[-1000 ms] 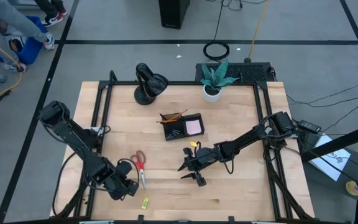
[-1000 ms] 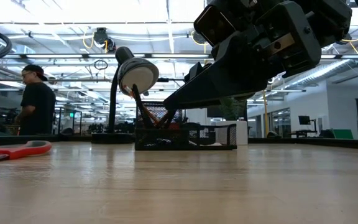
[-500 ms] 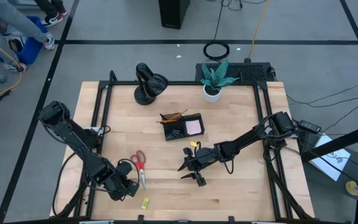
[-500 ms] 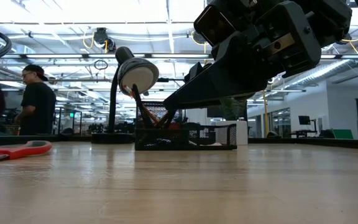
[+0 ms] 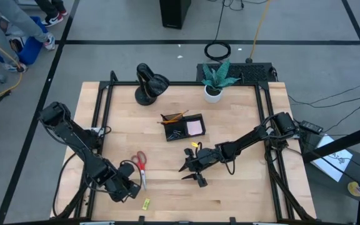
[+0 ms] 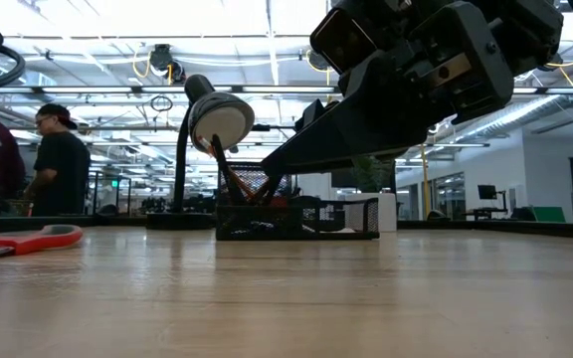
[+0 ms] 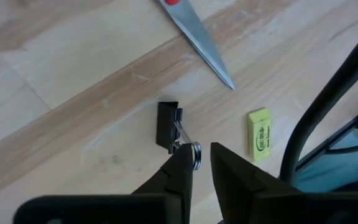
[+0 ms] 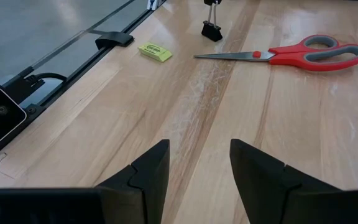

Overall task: Pick and place office supplies into organizer
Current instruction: Put the black binder clip into the desk organizer

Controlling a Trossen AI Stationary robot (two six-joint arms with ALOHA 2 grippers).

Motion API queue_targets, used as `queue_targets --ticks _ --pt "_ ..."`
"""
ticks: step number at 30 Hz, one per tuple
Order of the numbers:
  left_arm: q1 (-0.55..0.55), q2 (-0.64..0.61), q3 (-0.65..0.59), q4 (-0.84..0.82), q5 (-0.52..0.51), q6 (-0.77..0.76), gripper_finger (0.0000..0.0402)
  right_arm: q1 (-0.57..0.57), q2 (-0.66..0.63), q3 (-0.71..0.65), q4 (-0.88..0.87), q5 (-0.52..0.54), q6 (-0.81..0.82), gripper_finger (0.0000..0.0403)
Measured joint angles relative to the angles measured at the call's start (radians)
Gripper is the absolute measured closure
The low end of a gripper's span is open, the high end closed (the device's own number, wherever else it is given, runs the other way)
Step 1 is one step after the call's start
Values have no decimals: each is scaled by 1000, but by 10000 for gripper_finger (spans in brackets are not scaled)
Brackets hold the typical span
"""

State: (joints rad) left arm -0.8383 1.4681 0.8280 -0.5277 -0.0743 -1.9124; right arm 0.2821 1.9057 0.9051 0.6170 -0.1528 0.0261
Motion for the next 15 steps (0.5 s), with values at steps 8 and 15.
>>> queue_targets --ticks 8,15 --pt "-2 0 0 0 31 9 375 0 0 0 0 0 0 243" --pt "-2 0 0 -2 5 26 393 0 0 0 0 0 0 243"
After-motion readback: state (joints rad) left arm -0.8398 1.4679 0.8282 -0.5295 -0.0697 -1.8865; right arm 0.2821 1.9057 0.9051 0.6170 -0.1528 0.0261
